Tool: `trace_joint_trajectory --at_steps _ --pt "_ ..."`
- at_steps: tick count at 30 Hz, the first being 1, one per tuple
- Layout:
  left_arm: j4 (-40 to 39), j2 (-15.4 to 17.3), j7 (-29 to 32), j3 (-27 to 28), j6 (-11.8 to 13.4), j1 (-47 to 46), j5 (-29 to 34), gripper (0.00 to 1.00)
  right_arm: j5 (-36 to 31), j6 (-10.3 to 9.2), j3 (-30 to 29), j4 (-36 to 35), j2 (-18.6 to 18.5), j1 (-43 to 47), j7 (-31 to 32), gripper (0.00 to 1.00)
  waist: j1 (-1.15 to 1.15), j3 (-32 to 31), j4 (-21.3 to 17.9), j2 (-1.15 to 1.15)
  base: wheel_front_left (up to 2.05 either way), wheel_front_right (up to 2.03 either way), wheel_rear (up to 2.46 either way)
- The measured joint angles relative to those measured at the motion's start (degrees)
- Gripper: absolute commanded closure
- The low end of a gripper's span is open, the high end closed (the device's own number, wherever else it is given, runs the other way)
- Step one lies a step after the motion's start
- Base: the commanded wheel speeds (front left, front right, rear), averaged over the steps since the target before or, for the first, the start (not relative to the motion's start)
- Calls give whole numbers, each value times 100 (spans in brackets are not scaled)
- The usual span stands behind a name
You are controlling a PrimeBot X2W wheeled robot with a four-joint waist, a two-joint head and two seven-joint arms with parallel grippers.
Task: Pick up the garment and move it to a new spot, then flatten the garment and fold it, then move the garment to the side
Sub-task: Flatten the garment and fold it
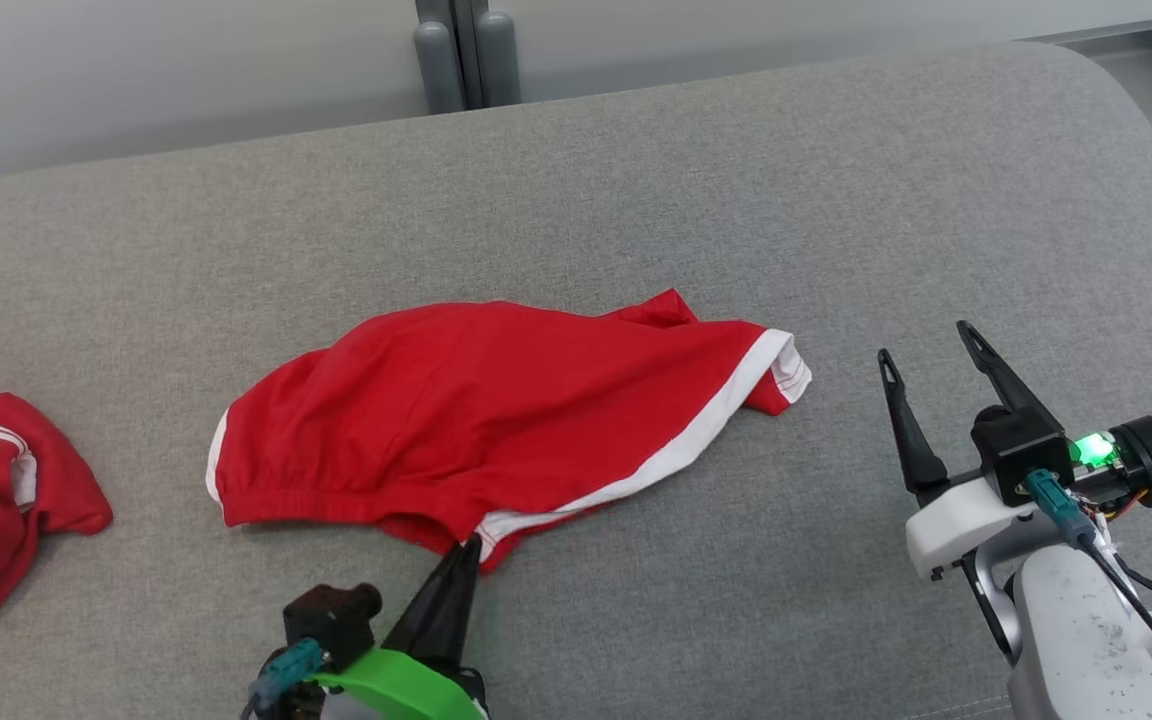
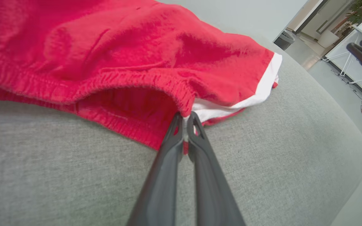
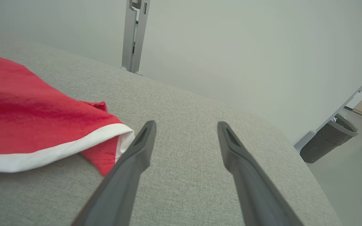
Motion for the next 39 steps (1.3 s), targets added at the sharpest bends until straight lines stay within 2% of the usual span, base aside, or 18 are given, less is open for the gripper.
trace_joint_trajectory --at_steps 8,13,14,15,16,17,23,31,35,39 --pt "-136 155 0 1031 0 8 213 100 197 0 14 89 -1 98 0 0 0 -222 69 0 0 0 0" --pt "129 411 0 1165 0 -2 383 100 357 0 181 159 0 171 0 0 0 -368 92 0 0 0 0" --pt "278 466 0 1134 0 -8 385 96 401 0 211 175 3 201 0 0 0 -397 90 0 0 0 0" --pt "390 498 1 1127 0 -8 377 63 432 0 224 185 2 220 0 0 0 -420 88 0 0 0 0" --pt "492 542 0 1129 0 -18 383 16 468 0 235 197 1 236 0 0 0 -448 83 0 0 0 0" --pt "615 575 1 1159 -3 -57 392 0 503 0 242 201 2 257 0 0 0 -478 79 0 0 0 0" --pt "797 494 0 1757 -4 -34 706 0 748 0 267 197 3 466 0 0 0 -651 37 0 0 0 0" --pt "119 -127 0 2991 27 410 1750 0 1085 0 181 -64 1 645 0 0 0 -855 -3 0 0 0 0" --pt "-131 -338 0 3223 25 593 2093 0 1254 0 157 -112 1 816 0 0 0 -950 2 0 0 0 0" --pt "-67 -459 0 3289 19 782 2147 0 1325 0 270 12 2 1035 0 0 0 -1016 24 0 0 0 0"
